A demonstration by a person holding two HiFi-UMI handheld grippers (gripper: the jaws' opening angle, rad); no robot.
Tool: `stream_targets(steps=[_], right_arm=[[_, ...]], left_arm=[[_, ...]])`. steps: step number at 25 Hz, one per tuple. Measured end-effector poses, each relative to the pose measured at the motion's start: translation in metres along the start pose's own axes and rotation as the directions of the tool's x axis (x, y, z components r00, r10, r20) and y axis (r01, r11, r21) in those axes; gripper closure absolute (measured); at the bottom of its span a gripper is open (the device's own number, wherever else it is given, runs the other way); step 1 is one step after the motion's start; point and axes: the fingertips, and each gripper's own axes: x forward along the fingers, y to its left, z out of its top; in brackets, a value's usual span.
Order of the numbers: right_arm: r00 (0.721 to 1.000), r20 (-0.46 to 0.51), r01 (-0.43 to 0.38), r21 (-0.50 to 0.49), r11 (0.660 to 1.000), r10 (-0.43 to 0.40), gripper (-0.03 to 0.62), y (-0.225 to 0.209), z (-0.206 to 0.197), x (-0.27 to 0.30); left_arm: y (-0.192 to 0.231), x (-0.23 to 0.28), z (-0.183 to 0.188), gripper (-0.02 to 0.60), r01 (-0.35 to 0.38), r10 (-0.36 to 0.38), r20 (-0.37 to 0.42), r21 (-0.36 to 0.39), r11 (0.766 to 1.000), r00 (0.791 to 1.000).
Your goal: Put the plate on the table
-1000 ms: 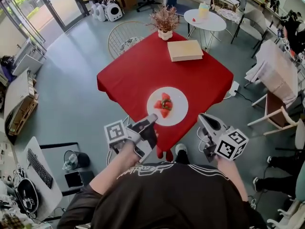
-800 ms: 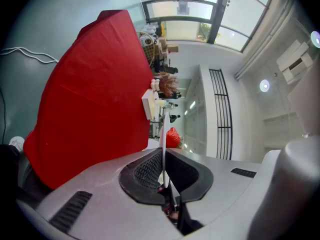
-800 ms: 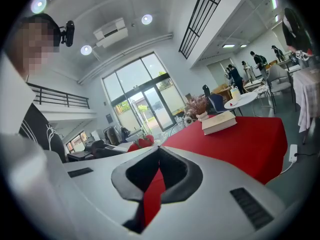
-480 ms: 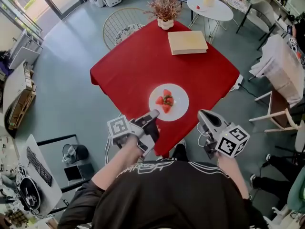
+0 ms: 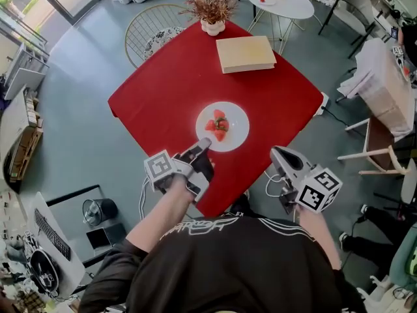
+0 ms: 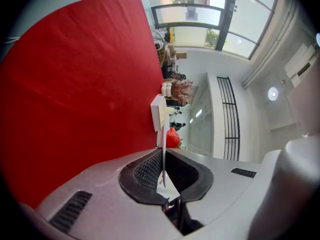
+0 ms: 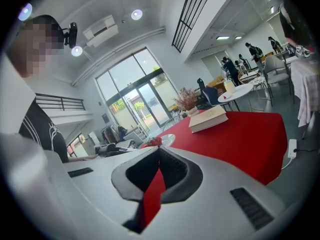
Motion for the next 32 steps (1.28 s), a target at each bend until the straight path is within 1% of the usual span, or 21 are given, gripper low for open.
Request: stream_targets(steps=[3, 11, 16, 20, 22, 25, 30, 32], right_arm=[[1.0, 0.007, -0.009, 0.022, 1.0, 0.009, 0.586, -0.018, 0.007, 0.002], [1.0, -0.011, -0.003, 0.056, 0.998, 0.004, 0.586, -0.056, 0.014, 0.009], [1.0, -0.03, 0.002, 0.066, 0.998, 0.0, 0.586, -0.072, 0.016, 0.014], [0.999, -0.046, 0.003, 0.077, 0.997, 0.001, 0.586, -0.083, 0.014, 0.018], [0.998, -0.06, 0.007, 0.077, 0.997, -0.002, 0.586, -0.088, 0.011, 0.019], [0.998, -0.07, 0.002, 0.076, 0.997, 0.003, 0.586, -0.092, 0.01, 0.02], [0.997, -0.074, -0.008, 0.09, 0.996, 0.014, 0.586, -0.096, 0.009, 0.022], [0.997, -0.076, -0.008, 0.097, 0.995, 0.015, 0.586, -0.099, 0.008, 0.022]], left_arm=[[0.004, 0.02, 0.007, 0.563, 0.018, -0.018, 0.018, -0.012, 1.0, 1.0], [0.036, 0.058, 0.034, 0.563, -0.002, 0.0, 0.055, 0.04, 0.999, 0.999], [0.055, 0.074, 0.043, 0.563, -0.032, 0.029, 0.054, 0.053, 0.998, 0.998], [0.071, 0.085, 0.046, 0.563, -0.09, 0.087, 0.055, 0.061, 0.994, 0.995], [0.074, 0.09, 0.046, 0.563, -0.11, 0.106, 0.055, 0.079, 0.991, 0.993], [0.08, 0.096, 0.046, 0.561, -0.123, 0.119, 0.053, 0.092, 0.988, 0.992], [0.088, 0.098, 0.049, 0.561, -0.143, 0.138, 0.064, 0.082, 0.986, 0.988], [0.089, 0.099, 0.049, 0.561, -0.15, 0.144, 0.069, 0.089, 0.985, 0.987]])
